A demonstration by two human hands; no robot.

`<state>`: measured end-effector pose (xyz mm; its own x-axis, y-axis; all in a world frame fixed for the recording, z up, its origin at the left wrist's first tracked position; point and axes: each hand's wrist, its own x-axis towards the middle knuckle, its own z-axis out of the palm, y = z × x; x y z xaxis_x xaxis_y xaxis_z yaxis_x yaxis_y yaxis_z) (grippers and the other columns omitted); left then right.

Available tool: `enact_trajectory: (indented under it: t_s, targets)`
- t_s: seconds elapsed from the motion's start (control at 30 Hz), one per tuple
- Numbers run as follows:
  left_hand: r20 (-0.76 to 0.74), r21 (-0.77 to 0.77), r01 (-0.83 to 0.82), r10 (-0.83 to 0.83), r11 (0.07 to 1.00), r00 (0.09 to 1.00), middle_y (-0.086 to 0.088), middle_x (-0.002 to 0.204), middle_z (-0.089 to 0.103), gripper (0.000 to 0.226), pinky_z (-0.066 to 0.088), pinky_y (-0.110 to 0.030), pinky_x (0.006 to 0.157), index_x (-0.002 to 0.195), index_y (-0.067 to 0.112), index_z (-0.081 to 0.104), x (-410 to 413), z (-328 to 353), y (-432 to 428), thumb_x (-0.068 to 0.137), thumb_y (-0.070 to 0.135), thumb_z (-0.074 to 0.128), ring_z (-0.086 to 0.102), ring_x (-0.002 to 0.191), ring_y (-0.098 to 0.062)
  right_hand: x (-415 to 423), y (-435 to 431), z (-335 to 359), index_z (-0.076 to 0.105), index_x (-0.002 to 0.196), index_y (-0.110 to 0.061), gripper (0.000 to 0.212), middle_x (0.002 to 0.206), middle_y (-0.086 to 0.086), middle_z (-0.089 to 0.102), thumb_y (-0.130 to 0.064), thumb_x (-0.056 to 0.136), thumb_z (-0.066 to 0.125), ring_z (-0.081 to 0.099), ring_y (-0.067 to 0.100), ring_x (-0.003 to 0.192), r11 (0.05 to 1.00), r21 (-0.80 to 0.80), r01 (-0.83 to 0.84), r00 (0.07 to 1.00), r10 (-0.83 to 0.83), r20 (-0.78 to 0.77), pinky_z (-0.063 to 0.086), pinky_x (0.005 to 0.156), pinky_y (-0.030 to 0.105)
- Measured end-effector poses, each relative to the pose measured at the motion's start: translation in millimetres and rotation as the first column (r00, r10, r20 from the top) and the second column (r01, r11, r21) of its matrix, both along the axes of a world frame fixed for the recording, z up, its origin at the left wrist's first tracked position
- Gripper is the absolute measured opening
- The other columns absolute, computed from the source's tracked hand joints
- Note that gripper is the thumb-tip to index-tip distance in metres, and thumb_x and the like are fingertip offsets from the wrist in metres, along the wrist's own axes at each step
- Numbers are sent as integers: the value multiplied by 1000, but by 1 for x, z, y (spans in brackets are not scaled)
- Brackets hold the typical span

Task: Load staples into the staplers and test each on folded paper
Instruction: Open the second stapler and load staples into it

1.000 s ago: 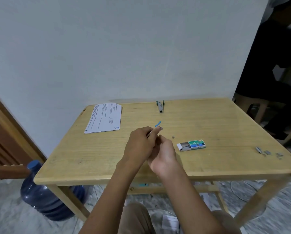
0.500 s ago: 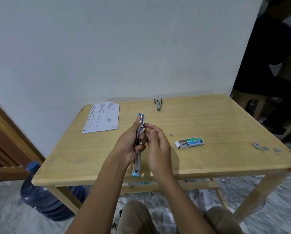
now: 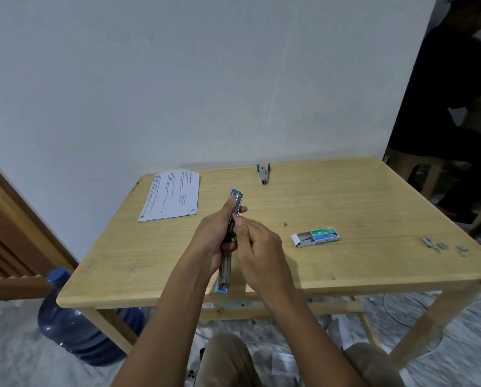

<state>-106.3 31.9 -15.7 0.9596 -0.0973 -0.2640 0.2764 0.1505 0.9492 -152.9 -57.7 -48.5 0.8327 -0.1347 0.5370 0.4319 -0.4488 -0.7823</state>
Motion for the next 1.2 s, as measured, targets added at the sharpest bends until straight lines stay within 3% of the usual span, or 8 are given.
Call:
enact_trajectory:
  t_s: [0.17, 0.37, 0.67, 0.8, 0.93, 1.07, 1.13, 1.2]
  targets:
    - [42, 82, -25, 21, 996, 999, 0, 55, 46, 45, 25, -19, 37, 85, 10, 70, -1, -1, -2, 93, 53, 57, 35, 42, -10, 2, 1, 0, 72, 107, -22, 34, 97, -8, 74, -32, 105, 39, 69, 4, 93, 877, 479, 41, 970, 80, -229, 54, 84, 21]
    - [413, 680, -163, -190, 715, 891, 3, 56, 68, 42, 53, -29, 55, 71, 20, 74, -5, -11, -10, 94, 50, 55, 65, 52, -11, 16, 2, 2, 65, 102, -10, 39, 77, 5, 72, -28, 107, 31, 68, 11, 61, -36, 945, 326, 773, 586, -244, 50, 60, 21]
    - [342, 939, -296, -541, 175, 768, 3, 71, 52, 43, 32, -30, 53, 79, 21, 61, -4, -15, -19, 98, 54, 42, 55, 72, -20, 18, 3, -3, 68, 89, -11, 31, 73, 5, 75, -25, 101, 43, 72, 19, 66, -192, 894, 404, 755, 622, -208, 58, 56, 26]
    - [291, 931, -100, -548, 352, 784, 8, 63, 63, 37, 41, -29, 53, 76, 25, 71, 6, -14, -9, 95, 51, 53, 60, 67, -15, 17, 6, -3, 64, 87, -10, 34, 74, 3, 69, -22, 104, 37, 64, 16, 70, -309, 860, 406, 805, 566, -177, 52, 66, 27]
    - [371, 503, -41, -173, 863, 913, -6, 55, 64, 34, 41, -22, 47, 82, 22, 79, 7, -6, -5, 92, 50, 61, 54, 47, -11, 22, 6, 2, 61, 106, -2, 32, 101, 15, 68, -17, 106, 33, 67, 24, 91, -318, 882, 347, 836, 531, -137, 54, 80, 32]
    - [118, 203, 6, -31, 979, 993, -1, 54, 45, 48, 23, -20, 41, 98, 15, 75, 9, 1, 6, 91, 58, 57, 34, 44, -13, 19, -13, 13, 51, 113, -1, 25, 115, 25, 63, 4, 101, 29, 62, 34, 112, -249, 940, 232, 874, 478, -89, 45, 106, 44]
    - [65, 144, 63, -73, 988, 995, 0, 55, 44, 50, 22, -20, 38, 102, 14, 73, 8, -4, 6, 91, 59, 55, 31, 44, -12, 24, -30, 18, 50, 114, -5, 22, 116, 21, 64, 4, 101, 34, 64, 30, 113, -9, 988, 157, 905, 402, -140, 45, 107, 41]
    - [53, 184, 74, -85, 980, 995, -1, 56, 45, 50, 24, -20, 38, 100, 14, 75, 5, -13, 3, 89, 60, 57, 34, 43, -12, 36, -50, 18, 52, 108, -11, 20, 112, 8, 66, 2, 100, 40, 65, 21, 111, 522, 840, 149, 936, 199, -290, 48, 101, 32]
